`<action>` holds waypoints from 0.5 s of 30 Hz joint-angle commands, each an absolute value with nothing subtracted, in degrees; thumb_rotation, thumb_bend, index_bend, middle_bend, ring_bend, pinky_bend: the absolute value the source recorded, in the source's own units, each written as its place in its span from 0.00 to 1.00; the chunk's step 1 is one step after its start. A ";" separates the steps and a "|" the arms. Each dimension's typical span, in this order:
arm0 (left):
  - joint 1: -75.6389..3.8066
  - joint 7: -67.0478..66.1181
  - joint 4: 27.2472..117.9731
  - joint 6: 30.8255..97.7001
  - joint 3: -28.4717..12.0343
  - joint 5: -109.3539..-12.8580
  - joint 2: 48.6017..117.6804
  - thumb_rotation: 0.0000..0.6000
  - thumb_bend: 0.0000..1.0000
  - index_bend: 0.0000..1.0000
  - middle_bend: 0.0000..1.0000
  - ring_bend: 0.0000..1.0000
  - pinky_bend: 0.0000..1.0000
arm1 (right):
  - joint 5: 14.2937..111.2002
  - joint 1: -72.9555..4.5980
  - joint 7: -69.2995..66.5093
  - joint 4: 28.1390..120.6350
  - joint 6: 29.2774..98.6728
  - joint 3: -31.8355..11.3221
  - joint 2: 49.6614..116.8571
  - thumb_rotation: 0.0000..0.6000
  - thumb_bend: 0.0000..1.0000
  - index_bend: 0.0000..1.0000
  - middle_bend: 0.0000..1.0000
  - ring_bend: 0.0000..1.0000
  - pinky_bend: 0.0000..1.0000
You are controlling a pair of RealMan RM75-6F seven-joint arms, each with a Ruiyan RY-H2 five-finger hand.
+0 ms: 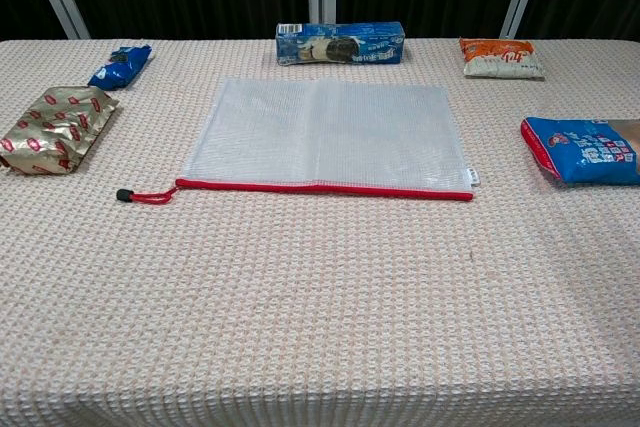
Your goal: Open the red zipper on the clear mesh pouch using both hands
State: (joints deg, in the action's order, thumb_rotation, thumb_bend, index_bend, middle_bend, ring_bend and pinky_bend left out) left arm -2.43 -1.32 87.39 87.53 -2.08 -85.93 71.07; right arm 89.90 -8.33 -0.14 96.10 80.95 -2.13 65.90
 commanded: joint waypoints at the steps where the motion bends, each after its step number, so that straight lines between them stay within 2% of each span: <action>1: -2.77 -1.02 87.12 86.91 -2.31 -85.51 71.21 1.00 0.21 0.29 0.16 0.09 0.18 | 89.38 -8.79 0.37 96.44 80.18 -2.34 66.16 1.00 0.27 0.07 0.08 0.00 0.00; 15: -2.95 0.17 87.97 87.50 -2.25 -86.49 70.81 1.00 0.21 0.29 0.16 0.09 0.18 | 90.69 -11.20 -0.53 96.69 77.25 -1.99 66.55 1.00 0.27 0.07 0.09 0.00 0.00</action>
